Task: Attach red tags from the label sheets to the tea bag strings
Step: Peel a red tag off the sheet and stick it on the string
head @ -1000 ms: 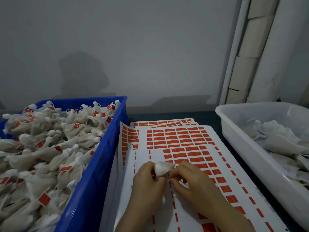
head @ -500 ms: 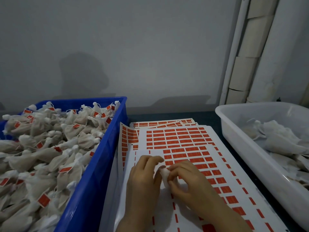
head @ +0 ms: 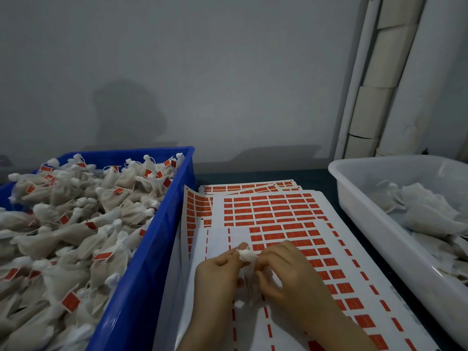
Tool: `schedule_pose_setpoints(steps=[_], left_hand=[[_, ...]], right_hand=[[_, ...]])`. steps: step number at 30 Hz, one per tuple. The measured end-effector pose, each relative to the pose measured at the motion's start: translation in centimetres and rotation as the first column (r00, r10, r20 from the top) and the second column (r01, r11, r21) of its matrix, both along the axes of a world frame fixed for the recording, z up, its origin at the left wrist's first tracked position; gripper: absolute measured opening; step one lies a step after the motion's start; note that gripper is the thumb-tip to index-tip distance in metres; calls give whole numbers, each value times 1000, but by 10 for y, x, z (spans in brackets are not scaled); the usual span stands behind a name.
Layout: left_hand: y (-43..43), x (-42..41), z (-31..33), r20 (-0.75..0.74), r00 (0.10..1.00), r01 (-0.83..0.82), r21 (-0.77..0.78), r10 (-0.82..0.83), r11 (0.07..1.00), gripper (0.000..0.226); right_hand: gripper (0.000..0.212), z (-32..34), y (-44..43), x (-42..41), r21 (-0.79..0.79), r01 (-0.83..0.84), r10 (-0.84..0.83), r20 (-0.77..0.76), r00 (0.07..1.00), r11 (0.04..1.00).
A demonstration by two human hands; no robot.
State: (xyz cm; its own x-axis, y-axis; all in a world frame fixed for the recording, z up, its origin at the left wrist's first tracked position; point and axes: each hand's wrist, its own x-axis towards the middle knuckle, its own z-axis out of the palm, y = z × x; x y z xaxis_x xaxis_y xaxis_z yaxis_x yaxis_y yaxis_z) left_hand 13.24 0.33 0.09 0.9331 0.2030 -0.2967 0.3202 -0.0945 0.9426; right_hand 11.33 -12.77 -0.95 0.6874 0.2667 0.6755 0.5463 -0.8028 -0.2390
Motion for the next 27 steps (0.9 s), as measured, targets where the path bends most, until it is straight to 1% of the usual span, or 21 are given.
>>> schedule_pose_setpoints(steps=[1, 3, 5, 8, 11, 17, 20, 22, 23, 25, 27], left_hand=[[-1, 0, 1, -18, 1000, -14, -31, 13, 999, 17], [-1, -1, 4, 8, 998, -55, -64, 55, 996, 8], [-1, -2, 4, 48, 996, -75, -98, 80, 992, 11], [0, -4, 2, 120, 991, -33, -154, 52, 988, 15], [0, -6, 5, 143, 989, 1, -221, 31, 975, 20], [0, -11, 5, 215, 977, 64, -233, -13, 970, 16], [-3, -13, 6, 272, 961, 113, -199, -56, 973, 19], [-4, -14, 6, 298, 951, 130, -147, -82, 981, 22], [-4, -15, 7, 308, 947, 139, -123, -95, 983, 25], [-3, -17, 8, 335, 935, 151, -84, -115, 985, 26], [-2, -17, 10, 343, 930, 150, -38, -128, 988, 17]], right_hand=[[10, 0, 0, 0, -3, 8, -8, 2, 1000, 1000], [11, 0, 1, -1, -6, 20, -20, 5, 1000, 1000], [12, 1, 1, -1, -6, 31, -31, 21, 999, 1000], [14, 2, 2, -2, -3, 43, -43, 53, 998, 999], [18, 1, 3, -3, 6, 40, -40, 43, 998, 999], [13, 0, 4, -4, 24, 22, -21, -11, 1000, 999], [11, 2, 6, -6, 75, 10, -11, 12, 1000, 997], [28, 5, 8, -9, 103, 26, -26, -3, 1000, 994], [26, 6, 7, -10, 129, 18, -14, -26, 1000, 991], [4, 6, 6, -10, 255, -8, 41, -122, 992, 967], [16, 4, 3, -10, 391, 9, 99, -256, 961, 921]])
